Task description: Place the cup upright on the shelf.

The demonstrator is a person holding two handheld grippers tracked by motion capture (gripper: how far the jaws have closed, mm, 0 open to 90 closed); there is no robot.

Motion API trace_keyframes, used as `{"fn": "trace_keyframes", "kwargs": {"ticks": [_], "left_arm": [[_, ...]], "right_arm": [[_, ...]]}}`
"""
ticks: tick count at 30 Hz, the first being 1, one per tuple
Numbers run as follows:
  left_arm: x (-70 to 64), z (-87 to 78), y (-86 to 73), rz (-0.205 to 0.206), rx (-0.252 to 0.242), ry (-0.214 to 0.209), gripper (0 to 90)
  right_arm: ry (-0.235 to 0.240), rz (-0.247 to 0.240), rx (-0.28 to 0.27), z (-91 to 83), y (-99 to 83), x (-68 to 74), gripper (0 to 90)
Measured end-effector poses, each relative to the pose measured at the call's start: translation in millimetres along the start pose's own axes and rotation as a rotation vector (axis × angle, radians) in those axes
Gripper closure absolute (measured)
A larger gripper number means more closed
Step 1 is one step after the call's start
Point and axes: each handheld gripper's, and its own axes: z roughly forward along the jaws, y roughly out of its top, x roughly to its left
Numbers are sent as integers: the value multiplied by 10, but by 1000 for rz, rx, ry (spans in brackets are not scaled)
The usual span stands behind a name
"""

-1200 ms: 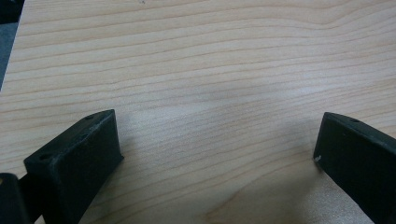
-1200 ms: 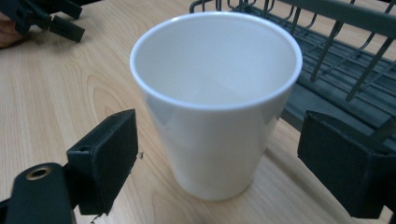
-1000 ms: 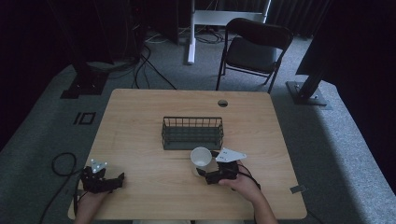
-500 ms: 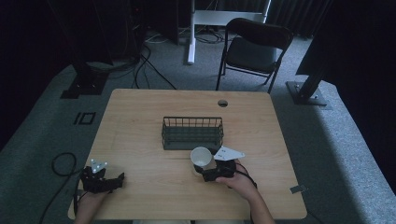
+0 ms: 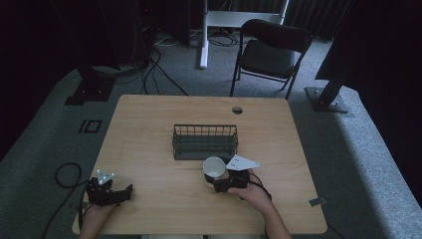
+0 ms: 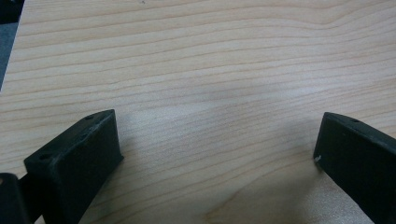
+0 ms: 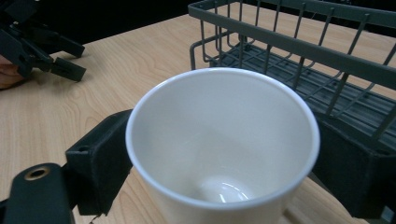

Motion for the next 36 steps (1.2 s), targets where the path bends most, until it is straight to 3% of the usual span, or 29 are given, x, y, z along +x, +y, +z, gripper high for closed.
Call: {"fn": "trace_keyframes", "kwargs": {"ticks": [5,10,16,36], "left_arm": [[0,0,0,0,0,0,7],[0,0,0,-1,0,0,7],[0,0,0,0,0,0,7],[-1,0,0,-2,-1,0,7]], "right_arm": [[-4,-4,0,6,2,10,185],[-27,-13,-4,8,21,3,195],[-24,-10,-23,-30,102,10,197],[57,-44,-36,-9,400,183,198]]}}
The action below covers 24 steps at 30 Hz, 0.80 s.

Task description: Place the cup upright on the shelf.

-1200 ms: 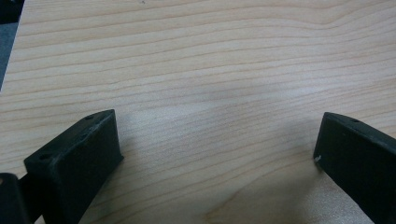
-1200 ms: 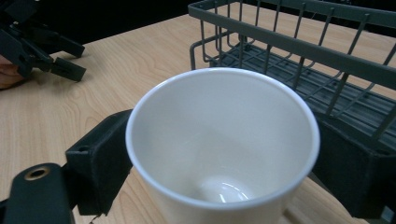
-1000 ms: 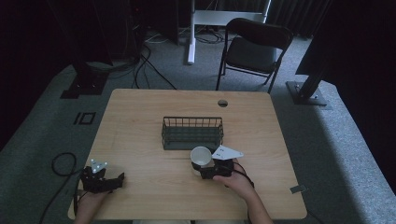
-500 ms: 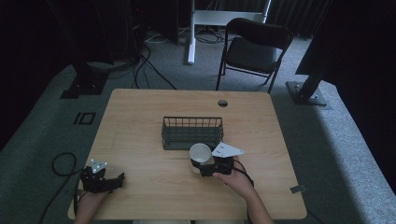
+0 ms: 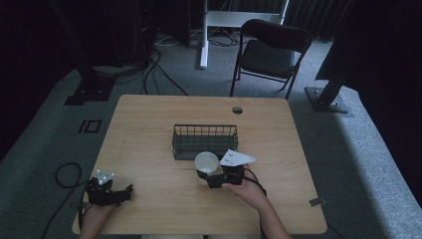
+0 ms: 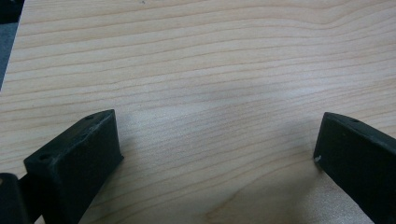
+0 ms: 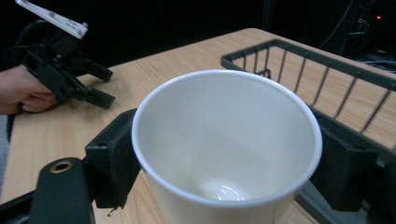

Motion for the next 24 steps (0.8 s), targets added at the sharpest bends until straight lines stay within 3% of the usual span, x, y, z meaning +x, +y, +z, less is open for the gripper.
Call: {"fn": "trace_keyframes", "kwargs": {"ticks": [14,24], "left_arm": [[1,-1,0,1,1,0,7],[0,-1,0,0,1,0,7]], "right_arm": [[13,-9,-73,56,361,32,198],[-17,15,-118,85,592,-36,199]]}}
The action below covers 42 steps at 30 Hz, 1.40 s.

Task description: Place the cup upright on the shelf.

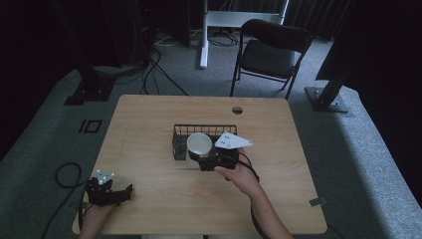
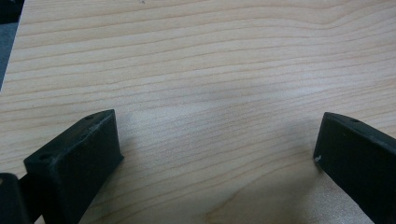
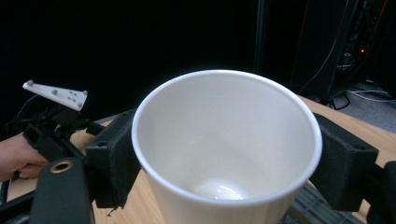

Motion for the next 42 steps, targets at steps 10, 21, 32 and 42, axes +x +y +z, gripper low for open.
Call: {"fn": "trace_keyframes", "kwargs": {"ticks": [10,21,32,42], "left_arm": [[0,0,0,0,0,0,7],[0,1,0,0,-1,0,7],[0,1,0,0,-1,0,7],[-2,2,-1,2,-3,-5,7]], "right_arm": [[-72,8,-40,30,187,-114,199],[-164,23,-48,95,279,-281,199],[-300,69,-20,187,282,-487,199],[-349,108,26,362,76,-594,199]]}}
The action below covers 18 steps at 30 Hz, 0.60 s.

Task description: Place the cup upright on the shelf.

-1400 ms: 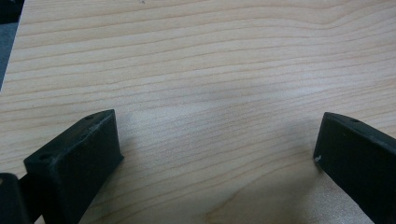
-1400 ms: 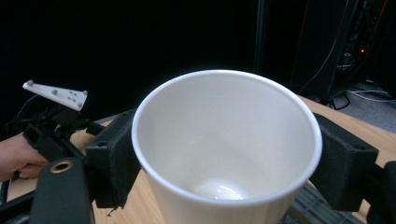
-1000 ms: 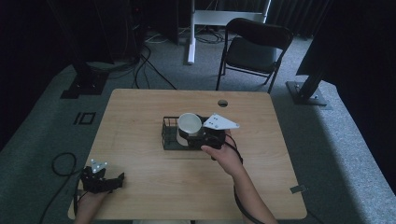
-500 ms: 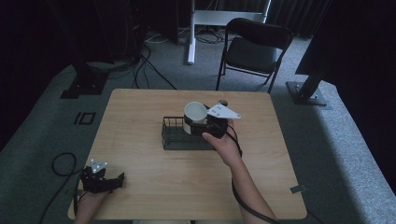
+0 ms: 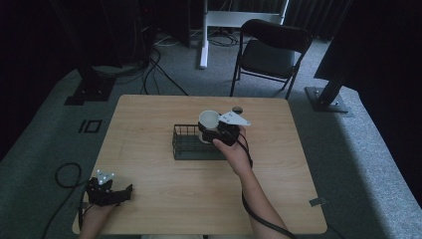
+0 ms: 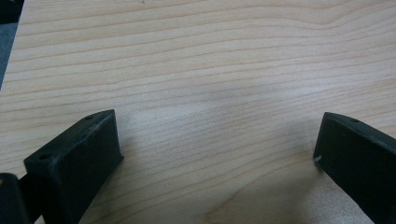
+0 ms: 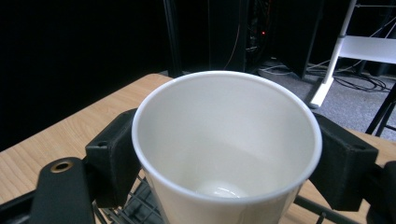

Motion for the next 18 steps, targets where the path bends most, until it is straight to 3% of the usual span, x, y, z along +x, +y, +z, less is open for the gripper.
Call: {"fn": "trace_keyframes", "kwargs": {"ticks": [18], "left_arm": [[0,0,0,-1,0,0,7]], "right_arm": [[-40,-1,54,172,-218,-46,199]]}}
